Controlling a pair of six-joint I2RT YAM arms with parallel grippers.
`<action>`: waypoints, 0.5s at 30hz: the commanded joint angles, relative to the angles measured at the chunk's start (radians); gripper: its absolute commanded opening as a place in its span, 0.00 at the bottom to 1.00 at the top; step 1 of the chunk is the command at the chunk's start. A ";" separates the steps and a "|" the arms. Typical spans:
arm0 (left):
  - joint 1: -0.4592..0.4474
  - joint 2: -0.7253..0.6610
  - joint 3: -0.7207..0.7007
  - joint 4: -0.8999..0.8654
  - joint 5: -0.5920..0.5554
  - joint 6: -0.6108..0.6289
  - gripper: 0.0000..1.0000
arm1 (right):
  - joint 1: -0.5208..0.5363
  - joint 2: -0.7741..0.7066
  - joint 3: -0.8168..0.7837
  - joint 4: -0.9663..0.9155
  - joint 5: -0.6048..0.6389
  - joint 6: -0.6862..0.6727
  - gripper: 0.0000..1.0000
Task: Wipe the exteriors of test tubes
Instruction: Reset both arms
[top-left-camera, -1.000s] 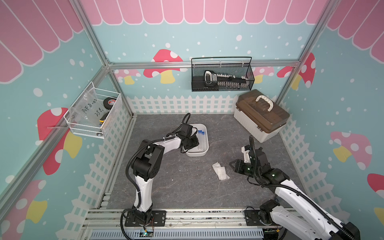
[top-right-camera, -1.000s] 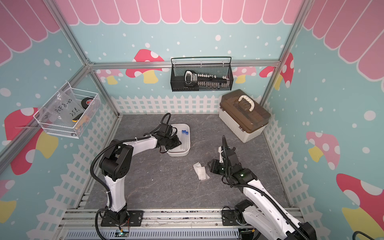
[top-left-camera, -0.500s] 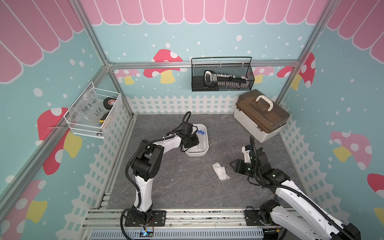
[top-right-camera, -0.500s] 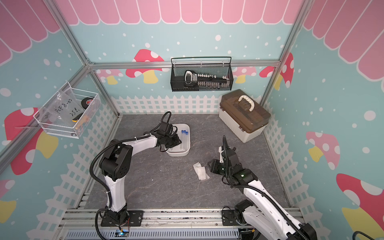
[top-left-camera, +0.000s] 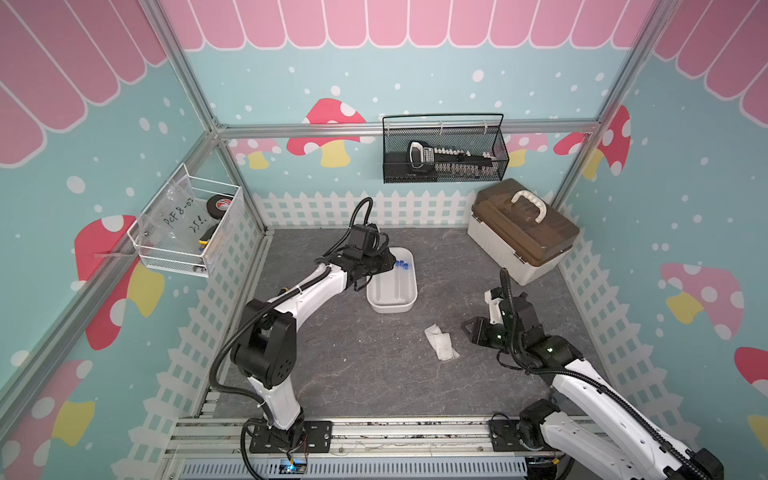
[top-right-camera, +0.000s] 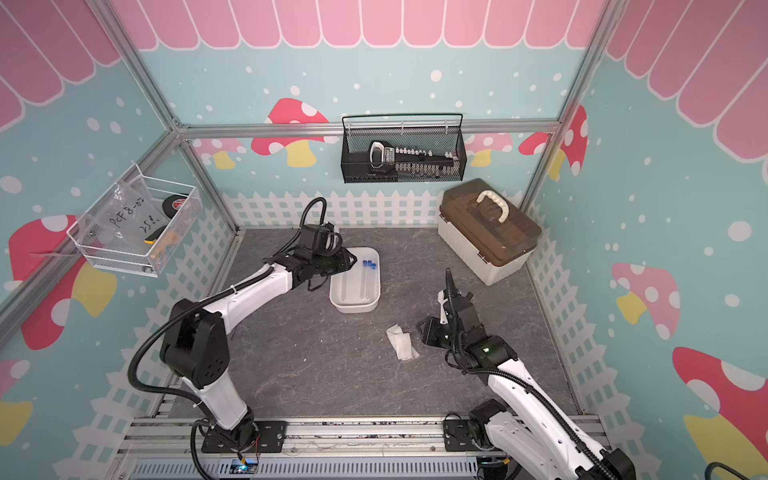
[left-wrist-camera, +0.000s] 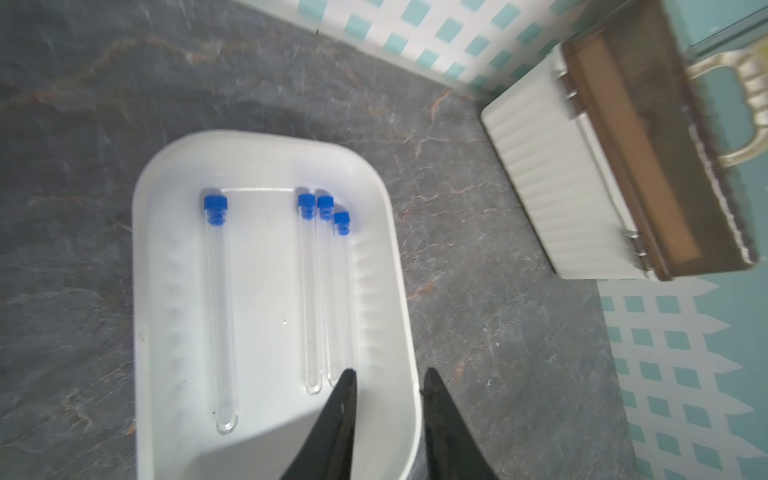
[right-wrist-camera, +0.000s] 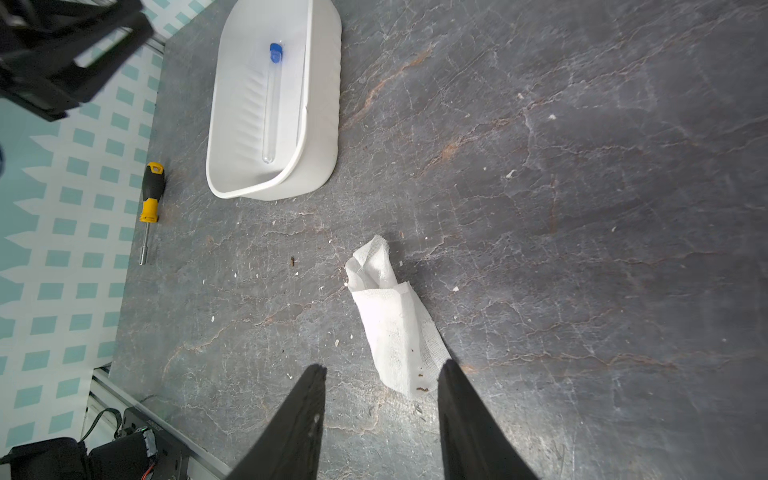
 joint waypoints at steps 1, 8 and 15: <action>0.008 -0.128 0.004 -0.005 -0.070 0.087 0.32 | 0.001 -0.013 0.044 -0.049 0.053 -0.046 0.44; 0.063 -0.443 -0.195 0.016 -0.216 0.149 0.38 | -0.005 -0.043 0.068 -0.084 0.159 -0.075 0.46; 0.102 -0.732 -0.418 0.024 -0.340 0.197 0.42 | -0.014 -0.085 0.061 -0.086 0.210 -0.090 0.46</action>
